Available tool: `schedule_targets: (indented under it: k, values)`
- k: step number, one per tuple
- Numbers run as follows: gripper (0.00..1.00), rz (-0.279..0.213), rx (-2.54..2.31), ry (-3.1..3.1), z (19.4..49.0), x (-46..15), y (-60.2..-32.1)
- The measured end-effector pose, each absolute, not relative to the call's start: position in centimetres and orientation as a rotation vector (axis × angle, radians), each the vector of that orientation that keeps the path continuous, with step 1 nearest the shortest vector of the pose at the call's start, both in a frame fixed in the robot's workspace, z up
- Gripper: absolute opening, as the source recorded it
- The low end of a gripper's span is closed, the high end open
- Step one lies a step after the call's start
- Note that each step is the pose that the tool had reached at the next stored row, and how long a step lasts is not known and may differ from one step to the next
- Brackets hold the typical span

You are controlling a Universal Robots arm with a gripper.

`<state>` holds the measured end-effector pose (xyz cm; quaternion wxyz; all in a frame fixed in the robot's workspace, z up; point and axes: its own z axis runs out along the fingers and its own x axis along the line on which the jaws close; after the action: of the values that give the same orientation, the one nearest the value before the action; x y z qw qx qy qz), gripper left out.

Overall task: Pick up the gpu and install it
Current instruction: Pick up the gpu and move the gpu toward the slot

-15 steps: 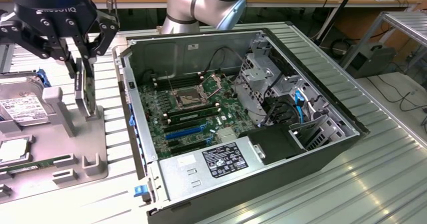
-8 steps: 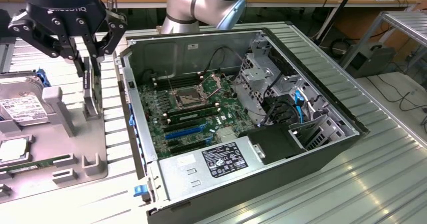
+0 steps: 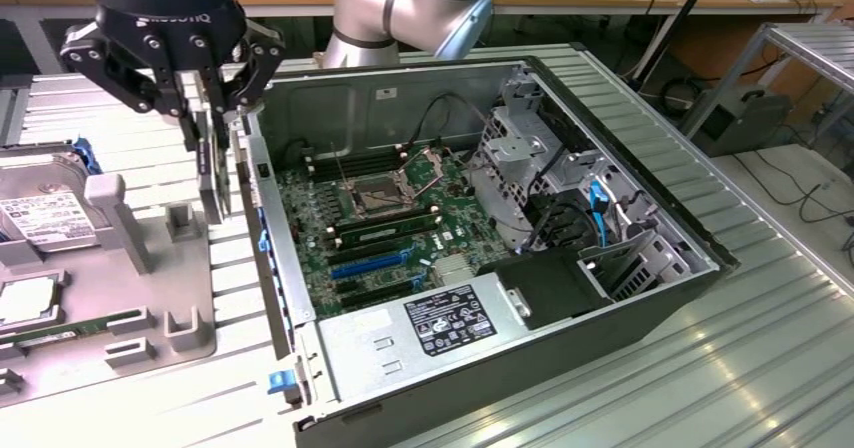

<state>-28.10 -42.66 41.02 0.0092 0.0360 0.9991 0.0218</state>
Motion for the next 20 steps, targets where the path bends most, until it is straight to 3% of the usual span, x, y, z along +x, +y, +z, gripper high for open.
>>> schedule_targets:
  k: [13,20]
  values:
    - [0.27,0.067,0.113,3.121,41.0,-23.8,-42.7]
    - [0.27,0.065,0.113,3.122,42.7,-23.7,-42.6]
